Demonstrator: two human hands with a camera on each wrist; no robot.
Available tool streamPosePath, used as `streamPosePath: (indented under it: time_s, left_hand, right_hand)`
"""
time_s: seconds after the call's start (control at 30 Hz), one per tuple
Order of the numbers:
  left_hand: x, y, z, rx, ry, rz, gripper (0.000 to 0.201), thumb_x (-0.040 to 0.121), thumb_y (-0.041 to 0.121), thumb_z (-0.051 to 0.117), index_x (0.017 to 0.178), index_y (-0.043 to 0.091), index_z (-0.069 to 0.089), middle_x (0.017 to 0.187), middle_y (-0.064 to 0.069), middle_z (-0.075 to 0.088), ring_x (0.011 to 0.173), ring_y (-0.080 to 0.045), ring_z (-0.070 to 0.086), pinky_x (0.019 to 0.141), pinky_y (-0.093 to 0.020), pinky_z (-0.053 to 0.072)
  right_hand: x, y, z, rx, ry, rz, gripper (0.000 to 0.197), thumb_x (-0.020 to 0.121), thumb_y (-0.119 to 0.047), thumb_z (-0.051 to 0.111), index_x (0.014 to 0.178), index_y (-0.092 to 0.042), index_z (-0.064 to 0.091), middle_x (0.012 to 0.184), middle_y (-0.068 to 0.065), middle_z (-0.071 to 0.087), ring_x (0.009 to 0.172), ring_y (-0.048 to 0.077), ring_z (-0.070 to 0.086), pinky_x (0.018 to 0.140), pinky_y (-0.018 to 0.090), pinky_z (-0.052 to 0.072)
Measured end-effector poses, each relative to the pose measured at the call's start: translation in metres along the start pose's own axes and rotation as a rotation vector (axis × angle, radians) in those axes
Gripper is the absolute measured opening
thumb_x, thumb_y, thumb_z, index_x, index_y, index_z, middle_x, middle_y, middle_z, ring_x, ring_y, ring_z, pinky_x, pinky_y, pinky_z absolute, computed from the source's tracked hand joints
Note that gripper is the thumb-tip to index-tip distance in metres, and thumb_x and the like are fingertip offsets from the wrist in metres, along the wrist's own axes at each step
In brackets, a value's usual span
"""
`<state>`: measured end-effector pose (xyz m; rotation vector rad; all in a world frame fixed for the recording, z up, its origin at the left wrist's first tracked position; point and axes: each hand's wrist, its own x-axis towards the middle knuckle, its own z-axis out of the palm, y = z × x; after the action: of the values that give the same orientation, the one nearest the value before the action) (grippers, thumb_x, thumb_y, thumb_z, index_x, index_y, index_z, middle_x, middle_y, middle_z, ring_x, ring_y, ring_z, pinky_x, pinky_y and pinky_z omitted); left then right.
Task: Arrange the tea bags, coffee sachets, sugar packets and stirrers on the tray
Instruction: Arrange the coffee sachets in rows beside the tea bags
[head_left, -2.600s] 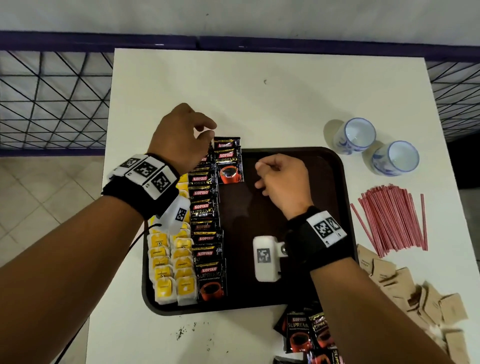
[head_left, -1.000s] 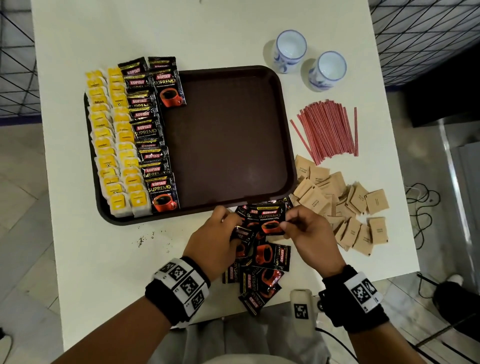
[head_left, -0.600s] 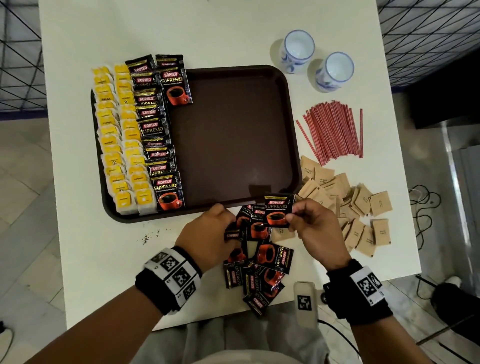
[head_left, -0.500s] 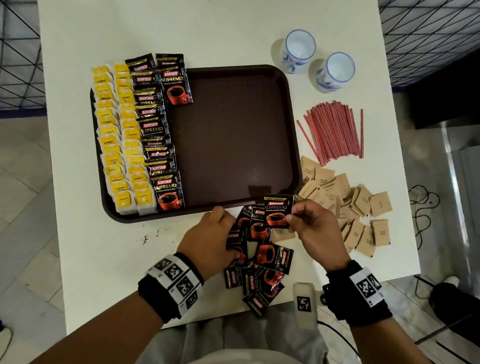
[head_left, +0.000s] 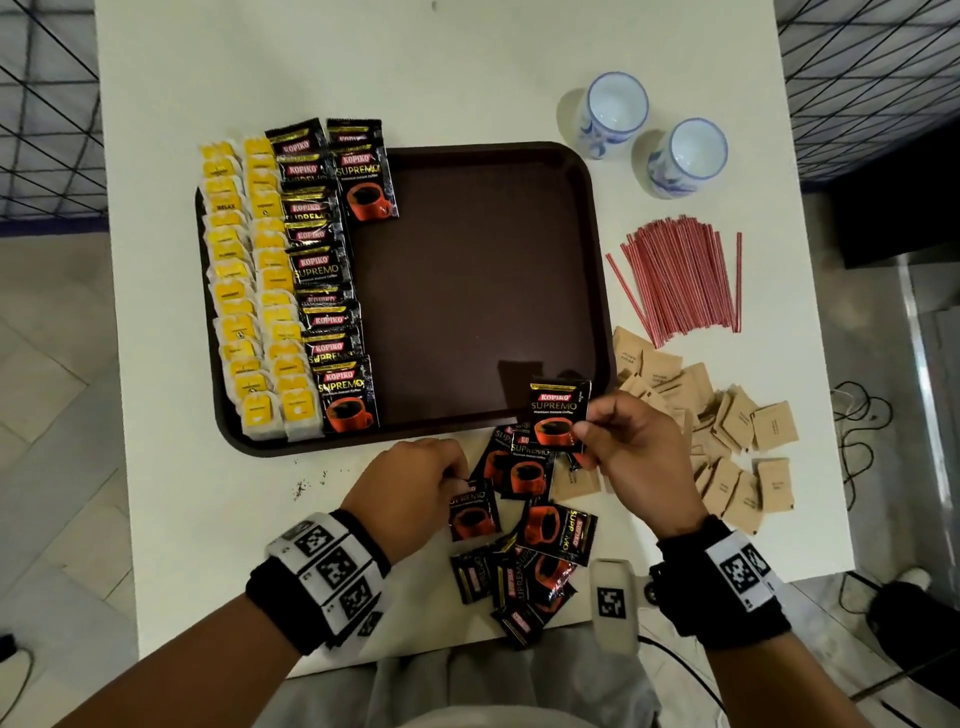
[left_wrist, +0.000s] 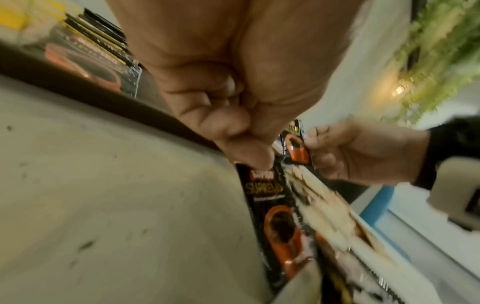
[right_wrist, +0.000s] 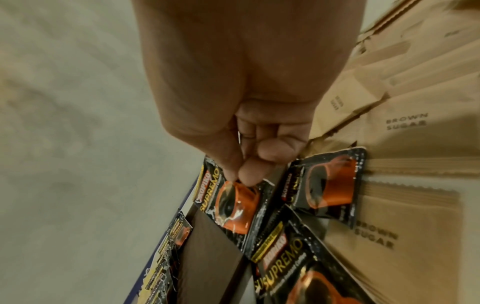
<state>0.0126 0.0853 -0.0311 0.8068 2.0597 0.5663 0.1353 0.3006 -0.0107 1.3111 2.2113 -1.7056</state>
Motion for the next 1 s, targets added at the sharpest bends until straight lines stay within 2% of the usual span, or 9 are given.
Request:
streamPosePath:
  time_s: [0.07, 0.17, 0.27, 0.4, 0.47, 0.6, 0.77, 0.87, 1.0]
  left_hand:
    - [-0.003, 0.003, -0.013, -0.106, 0.042, 0.030, 0.006, 0.087, 0.020, 0.069, 0.087, 0.026, 0.066, 0.082, 0.015, 0.063, 0.069, -0.003, 0.058, 0.064, -0.020, 0.045]
    - [-0.003, 0.011, -0.044, -0.177, 0.132, 0.098, 0.014, 0.083, 0.016, 0.073, 0.093, 0.026, 0.072, 0.084, 0.017, 0.066, 0.074, 0.000, 0.062, 0.064, -0.011, 0.045]
    - [0.011, 0.016, -0.092, -0.216, 0.246, 0.104, 0.013, 0.083, 0.014, 0.075, 0.090, 0.025, 0.074, 0.077, 0.018, 0.069, 0.074, 0.002, 0.065, 0.067, -0.013, 0.049]
    - [0.047, 0.015, -0.158, -0.020, 0.304, 0.086, 0.009, 0.086, 0.020, 0.069, 0.087, 0.029, 0.073, 0.062, 0.027, 0.059, 0.071, 0.010, 0.060, 0.065, -0.004, 0.038]
    - [0.068, 0.012, -0.184, 0.030, 0.343, 0.079, 0.010, 0.087, 0.019, 0.067, 0.090, 0.027, 0.073, 0.060, 0.028, 0.055, 0.065, 0.012, 0.056, 0.063, -0.001, 0.034]
    - [0.107, 0.001, -0.216, 0.149, 0.345, 0.038, 0.012, 0.088, 0.021, 0.065, 0.094, 0.024, 0.075, 0.078, 0.019, 0.063, 0.068, 0.006, 0.053, 0.061, 0.001, 0.030]
    - [0.139, -0.011, -0.230, 0.201, 0.316, -0.007, 0.016, 0.091, 0.019, 0.061, 0.099, 0.019, 0.075, 0.094, 0.005, 0.070, 0.089, -0.013, 0.062, 0.078, -0.020, 0.037]
    - [0.155, -0.017, -0.237, 0.213, 0.307, -0.029, 0.018, 0.093, 0.018, 0.059, 0.103, 0.018, 0.074, 0.108, -0.001, 0.071, 0.089, -0.014, 0.059, 0.082, -0.022, 0.039]
    - [0.169, -0.021, -0.240, 0.197, 0.288, -0.033, 0.021, 0.093, 0.016, 0.057, 0.106, 0.019, 0.073, 0.114, 0.001, 0.069, 0.108, -0.016, 0.059, 0.083, -0.020, 0.035]
  right_hand:
    - [0.000, -0.006, -0.001, 0.040, 0.001, 0.009, 0.014, 0.090, 0.004, 0.066, 0.085, -0.009, 0.063, 0.063, 0.000, 0.062, 0.048, 0.018, 0.059, 0.049, 0.021, 0.048]
    - [0.006, -0.017, 0.000, 0.120, -0.031, 0.039, 0.012, 0.092, 0.005, 0.064, 0.087, -0.006, 0.062, 0.059, 0.010, 0.061, 0.046, 0.021, 0.057, 0.047, 0.031, 0.049]
    - [0.025, -0.035, 0.004, 0.123, -0.041, -0.019, 0.013, 0.091, 0.003, 0.066, 0.087, -0.009, 0.064, 0.061, 0.007, 0.065, 0.051, 0.019, 0.060, 0.046, 0.029, 0.049]
    - [0.061, -0.067, 0.014, 0.162, -0.056, -0.129, 0.013, 0.089, 0.005, 0.067, 0.087, -0.007, 0.065, 0.068, 0.017, 0.063, 0.049, 0.012, 0.059, 0.047, 0.022, 0.044]
    - [0.081, -0.082, 0.022, 0.198, -0.073, -0.159, 0.018, 0.090, 0.005, 0.066, 0.086, -0.012, 0.065, 0.063, 0.014, 0.064, 0.051, 0.016, 0.059, 0.047, 0.023, 0.043]
    - [0.113, -0.104, 0.049, 0.199, -0.131, -0.191, 0.022, 0.089, 0.004, 0.066, 0.083, -0.016, 0.065, 0.058, 0.005, 0.064, 0.055, 0.023, 0.058, 0.046, 0.026, 0.040]
    - [0.146, -0.116, 0.083, 0.157, -0.194, -0.163, 0.024, 0.089, 0.005, 0.067, 0.080, -0.017, 0.065, 0.056, -0.002, 0.063, 0.053, 0.014, 0.059, 0.046, 0.022, 0.041]
    - [0.162, -0.118, 0.101, 0.116, -0.213, -0.172, 0.025, 0.088, 0.006, 0.067, 0.078, -0.017, 0.064, 0.058, -0.006, 0.062, 0.051, 0.012, 0.059, 0.047, 0.015, 0.041]
    - [0.176, -0.119, 0.117, 0.046, -0.228, -0.176, 0.021, 0.089, 0.004, 0.067, 0.079, -0.014, 0.065, 0.059, -0.001, 0.062, 0.049, 0.006, 0.059, 0.047, 0.013, 0.041]
